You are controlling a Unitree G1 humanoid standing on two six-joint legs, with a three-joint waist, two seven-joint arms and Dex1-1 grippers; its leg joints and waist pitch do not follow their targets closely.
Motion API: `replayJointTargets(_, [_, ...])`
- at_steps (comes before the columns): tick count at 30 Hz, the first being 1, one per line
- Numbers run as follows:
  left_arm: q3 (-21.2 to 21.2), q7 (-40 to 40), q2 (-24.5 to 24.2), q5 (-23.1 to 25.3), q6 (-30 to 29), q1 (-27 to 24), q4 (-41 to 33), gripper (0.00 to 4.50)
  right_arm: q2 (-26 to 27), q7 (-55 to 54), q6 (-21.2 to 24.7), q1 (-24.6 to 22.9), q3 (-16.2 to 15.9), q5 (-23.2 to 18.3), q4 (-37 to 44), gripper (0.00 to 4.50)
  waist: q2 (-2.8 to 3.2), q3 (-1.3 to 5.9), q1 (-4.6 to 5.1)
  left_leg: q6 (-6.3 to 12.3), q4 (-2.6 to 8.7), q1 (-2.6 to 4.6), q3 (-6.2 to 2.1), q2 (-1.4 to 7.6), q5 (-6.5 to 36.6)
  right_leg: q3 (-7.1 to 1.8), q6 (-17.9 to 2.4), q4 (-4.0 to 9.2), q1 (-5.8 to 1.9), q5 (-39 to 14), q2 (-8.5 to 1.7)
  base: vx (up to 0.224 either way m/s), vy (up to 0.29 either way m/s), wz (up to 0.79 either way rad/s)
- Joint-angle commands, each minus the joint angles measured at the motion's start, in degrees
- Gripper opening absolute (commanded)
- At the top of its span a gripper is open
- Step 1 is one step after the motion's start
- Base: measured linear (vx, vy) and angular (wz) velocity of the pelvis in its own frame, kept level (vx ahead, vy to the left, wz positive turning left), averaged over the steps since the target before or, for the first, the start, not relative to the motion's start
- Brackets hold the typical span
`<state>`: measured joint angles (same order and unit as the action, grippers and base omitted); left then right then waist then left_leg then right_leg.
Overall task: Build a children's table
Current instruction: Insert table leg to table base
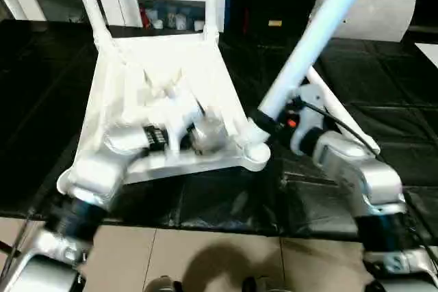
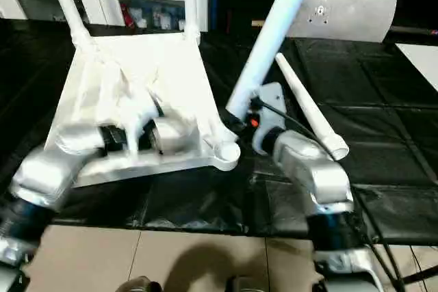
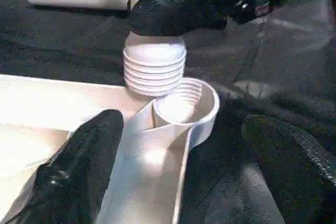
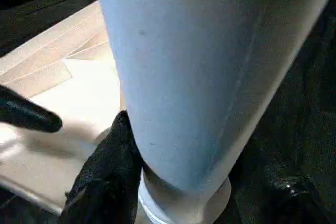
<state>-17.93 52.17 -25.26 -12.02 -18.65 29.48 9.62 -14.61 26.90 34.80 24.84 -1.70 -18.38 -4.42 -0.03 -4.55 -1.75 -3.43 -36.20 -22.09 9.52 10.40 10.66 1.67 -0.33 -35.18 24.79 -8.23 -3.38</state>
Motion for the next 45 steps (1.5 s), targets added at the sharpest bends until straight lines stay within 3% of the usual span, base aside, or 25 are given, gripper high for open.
replayJointTargets(1, [-0.3,0.12,-0.07,2.04,2.1,1.19,2.87,3.94,-1.11,1.34,-0.41,-0.41,-0.35,-0.02,2.04,1.92,0.52,4.95,0.27,-2.14,4.64,1.05,-0.29,1.23,15.27,-1.72,-8.6,4.62,-3.46,-21.24,-2.94,0.0,0.0,0.0])
replayJointTargets(5, [-0.35,2.27,0.28,2.52,4.66,2.26,7.7,3.56,-2.35,4.06,-0.67,-1.72,-0.98,-0.57,3.23,1.92,0.45,5.02,0.22,-1.56,4.66,0.87,-0.36,1.16,14.43,-1.66,-7.51,4.89,-3.49,-22.4,-2.95,0.0,0.0,0.0])
replayJointTargets(12, [-1.03,5.19,0.13,3.45,7.38,3.19,12.33,3.14,-2.75,4.22,-0.2,-2.6,-0.23,-1.14,4.29,1.92,0.69,5.11,0.22,-1.65,4.64,1.12,-0.33,1.35,14.72,-1.71,-9.52,4.57,-3.33,-19.79,-2.93,0.0,0.0,0.0])
replayJointTargets(14, [-0.9,5.91,0.31,3.31,7.43,3.31,12.7,2.8,-2.77,4.23,-0.15,-2.64,-0.1,-1.03,4.41,1.92,0.8,5.12,0.15,-1.76,4.65,1.13,-0.36,1.42,14.67,-1.72,-10.06,4.48,-3.4,-19.1,-3.02,0.0,0.0,0.0])
replayJointTargets(23, [-1.37,6.75,1.01,5.51,9.97,4.88,18.02,2.14,-2.56,4.26,-0.24,-2.02,-0.45,-0.77,3.97,1.92,0.56,4.95,0.19,-1.63,4.71,1.11,-0.36,1.41,14.99,-1.73,-9.67,4.68,-3.37,-20.39,-3.11,0.0,0.0,0.0])
replayJointTargets(29, [-1.58,7.02,1.61,6.9,11.43,6.23,21.21,1.57,-2.53,4.4,-0.34,-1.86,-0.64,-0.59,3.81,1.92,0.63,4.97,0.12,-1.53,4.71,1.09,-0.36,1.36,14.78,-1.74,-10.09,4.58,-3.48,-19.23,-3.09,0.0,0.0,0.0])
replayJointTargets(36, [-2.3,9.41,1.98,7.91,12.66,7.15,23.63,1.02,-2.37,4.44,-0.26,-2.09,-0.86,-0.52,4.05,1.92,0.91,4.82,0.08,-1.76,4.84,1.25,-0.52,1.43,16.31,-1.67,-9.61,4.87,-3.39,-21.82,-3.26,0.0,0.0,0.0])
replayJointTargets(39, [-1.88,10.97,2.28,6.85,12.07,6.87,22.87,0.92,-2.47,4.53,-0.27,-2.31,-0.97,-0.41,4.12,1.92,0.84,4.83,0.1,-1.76,4.83,1.27,-0.51,1.45,16.45,-1.66,-9.84,4.89,-3.32,-21.65,-3.23,0.0,0.0,0.0])
replayJointTargets(41, [-1.77,11.23,2.34,7.11,12.1,6.91,23.07,0.61,-2.47,4.54,-0.25,-2.34,-0.99,-0.39,4.12,1.92,0.83,4.86,0.1,-1.71,4.86,1.25,-0.51,1.53,16.08,-1.7,-10.32,4.74,-3.34,-20.44,-3.24,0.0,0.0,0.0])
replayJointTargets(45, [-2.68,9.42,2.06,10.53,13.98,7.6,26.17,0.43,-2.56,4.66,-0.28,-2.17,-1.13,-0.29,3.98,1.92,0.75,4.95,0.13,-1.32,4.78,1.18,-0.41,1.43,15.3,-1.75,-10.67,4.7,-3.48,-18.75,-3.17,0.0,0.0,0.0])
